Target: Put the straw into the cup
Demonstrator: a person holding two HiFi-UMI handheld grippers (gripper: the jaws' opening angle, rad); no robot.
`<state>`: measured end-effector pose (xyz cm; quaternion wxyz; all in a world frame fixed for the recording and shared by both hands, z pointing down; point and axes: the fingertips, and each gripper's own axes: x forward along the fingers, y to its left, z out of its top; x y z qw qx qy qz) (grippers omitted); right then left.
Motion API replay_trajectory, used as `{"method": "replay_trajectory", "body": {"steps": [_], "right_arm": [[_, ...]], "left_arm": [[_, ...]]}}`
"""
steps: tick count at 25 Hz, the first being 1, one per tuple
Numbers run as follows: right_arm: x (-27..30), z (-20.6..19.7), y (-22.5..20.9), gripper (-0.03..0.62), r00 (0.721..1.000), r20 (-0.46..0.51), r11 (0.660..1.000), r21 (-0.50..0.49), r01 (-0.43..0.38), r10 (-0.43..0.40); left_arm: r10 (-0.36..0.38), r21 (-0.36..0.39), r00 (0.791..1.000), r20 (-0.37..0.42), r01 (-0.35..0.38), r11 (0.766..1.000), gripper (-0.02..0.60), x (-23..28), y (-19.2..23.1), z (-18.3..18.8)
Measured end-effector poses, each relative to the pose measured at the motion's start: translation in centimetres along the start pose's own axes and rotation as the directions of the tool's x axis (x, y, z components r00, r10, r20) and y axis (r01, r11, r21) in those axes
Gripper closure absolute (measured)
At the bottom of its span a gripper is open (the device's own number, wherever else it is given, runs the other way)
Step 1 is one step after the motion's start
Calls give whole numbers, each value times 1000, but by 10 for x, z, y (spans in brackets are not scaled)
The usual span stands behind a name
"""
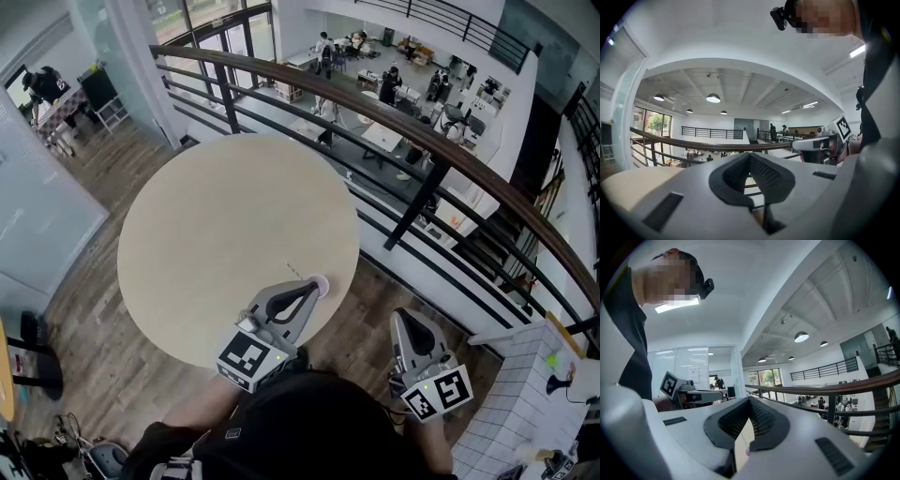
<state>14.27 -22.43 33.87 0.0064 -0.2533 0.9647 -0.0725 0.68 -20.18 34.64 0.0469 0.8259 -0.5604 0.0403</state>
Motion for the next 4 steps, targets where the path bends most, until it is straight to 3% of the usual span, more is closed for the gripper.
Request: {"method": "replay_trajectory", "body": {"steps": [4], "right_arm": [[1, -1, 0, 575, 1000, -4, 1000, 3, 2, -2]], "left_arm": [[3, 2, 1000, -8, -3, 1000, 575, -1, 3, -1]]}}
